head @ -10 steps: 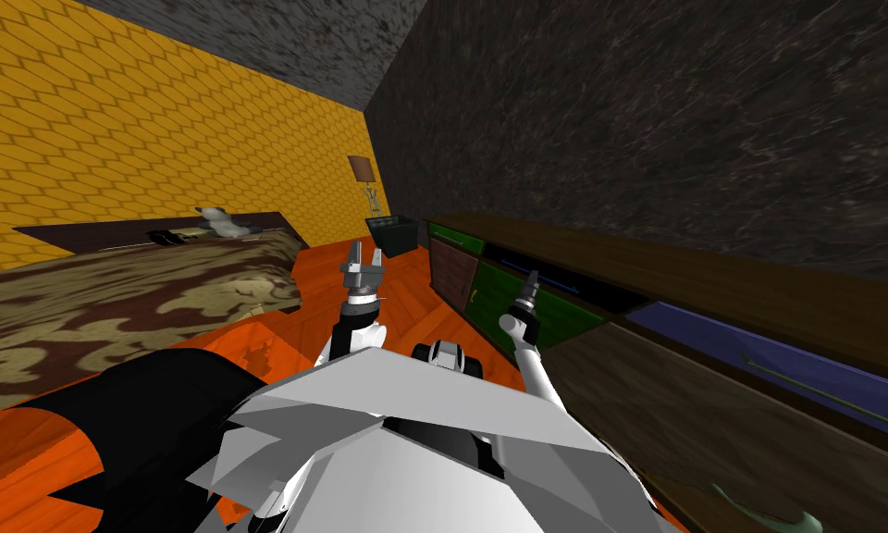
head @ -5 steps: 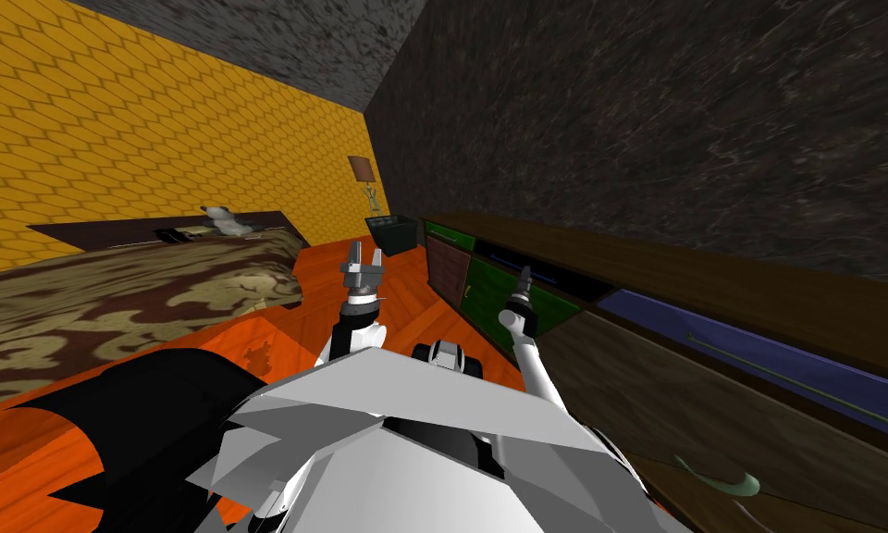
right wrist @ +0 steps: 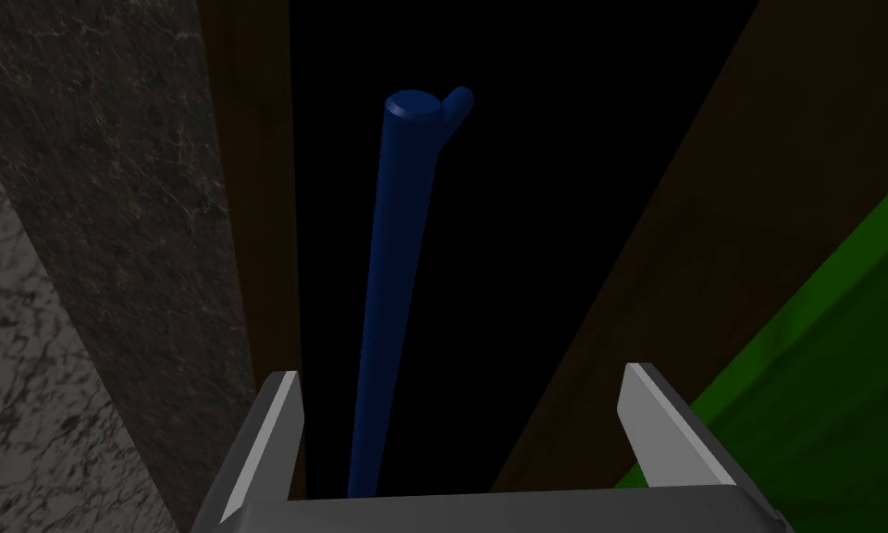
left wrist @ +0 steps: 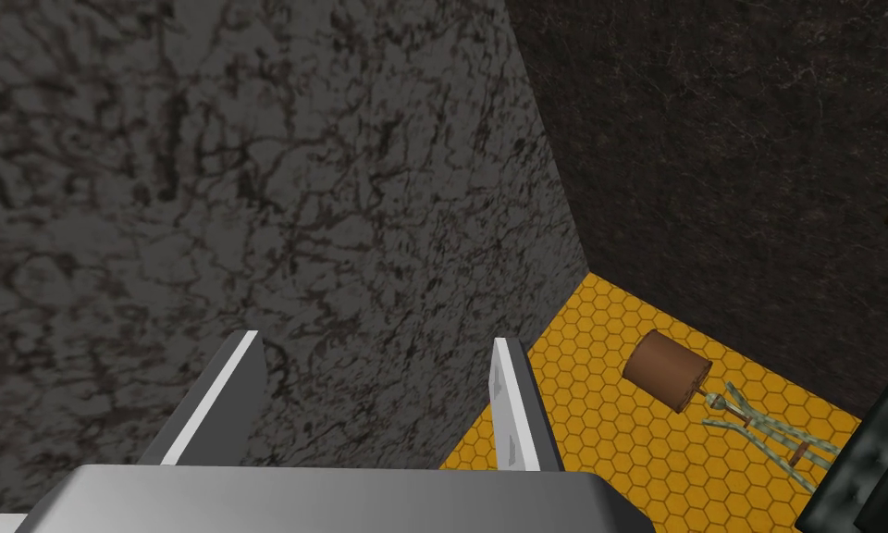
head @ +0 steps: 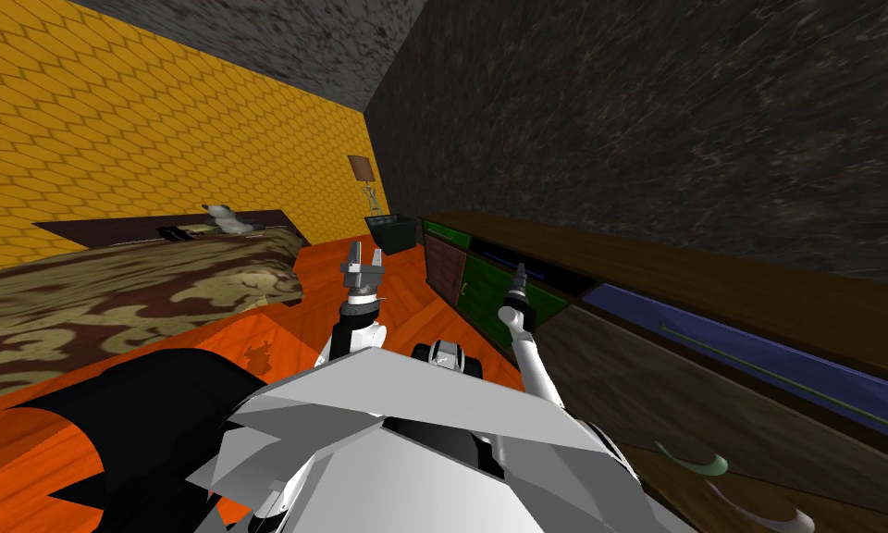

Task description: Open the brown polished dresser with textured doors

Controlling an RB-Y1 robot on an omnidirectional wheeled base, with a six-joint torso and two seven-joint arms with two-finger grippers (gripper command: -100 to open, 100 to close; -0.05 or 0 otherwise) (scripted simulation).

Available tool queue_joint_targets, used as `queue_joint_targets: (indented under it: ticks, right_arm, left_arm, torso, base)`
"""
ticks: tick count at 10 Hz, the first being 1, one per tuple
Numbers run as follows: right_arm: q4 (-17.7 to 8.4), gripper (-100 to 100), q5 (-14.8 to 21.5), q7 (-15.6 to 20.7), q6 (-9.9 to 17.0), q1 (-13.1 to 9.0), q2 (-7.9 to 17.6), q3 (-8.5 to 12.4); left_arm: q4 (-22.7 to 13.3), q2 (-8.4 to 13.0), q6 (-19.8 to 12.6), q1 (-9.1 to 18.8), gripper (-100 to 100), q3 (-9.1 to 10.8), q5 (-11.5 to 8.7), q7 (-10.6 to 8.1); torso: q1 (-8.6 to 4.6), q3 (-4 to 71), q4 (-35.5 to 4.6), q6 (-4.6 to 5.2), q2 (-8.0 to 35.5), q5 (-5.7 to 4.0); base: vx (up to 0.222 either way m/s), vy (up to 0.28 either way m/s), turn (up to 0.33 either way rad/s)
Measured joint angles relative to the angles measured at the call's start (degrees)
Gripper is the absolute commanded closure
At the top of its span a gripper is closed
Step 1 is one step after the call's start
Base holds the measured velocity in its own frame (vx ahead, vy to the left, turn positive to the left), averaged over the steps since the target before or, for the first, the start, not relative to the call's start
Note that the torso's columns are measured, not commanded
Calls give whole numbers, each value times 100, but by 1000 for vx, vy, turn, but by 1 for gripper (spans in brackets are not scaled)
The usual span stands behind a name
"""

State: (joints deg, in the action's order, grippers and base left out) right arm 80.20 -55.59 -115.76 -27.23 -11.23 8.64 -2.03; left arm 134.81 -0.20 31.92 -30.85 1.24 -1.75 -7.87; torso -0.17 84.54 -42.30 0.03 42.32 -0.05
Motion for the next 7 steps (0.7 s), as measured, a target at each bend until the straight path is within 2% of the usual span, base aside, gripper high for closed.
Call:
queue_joint_targets:
  ticks: [7]
  right_arm:
    - [50, -100, -193, -6, 892, -285, -53, 24]
  left_arm:
    - [0, 0, 0, 0, 0, 0, 0, 0]
  torso:
    - [-5, 2, -1, 12, -4, 1]
  base:
    - [-56, -94, 9]
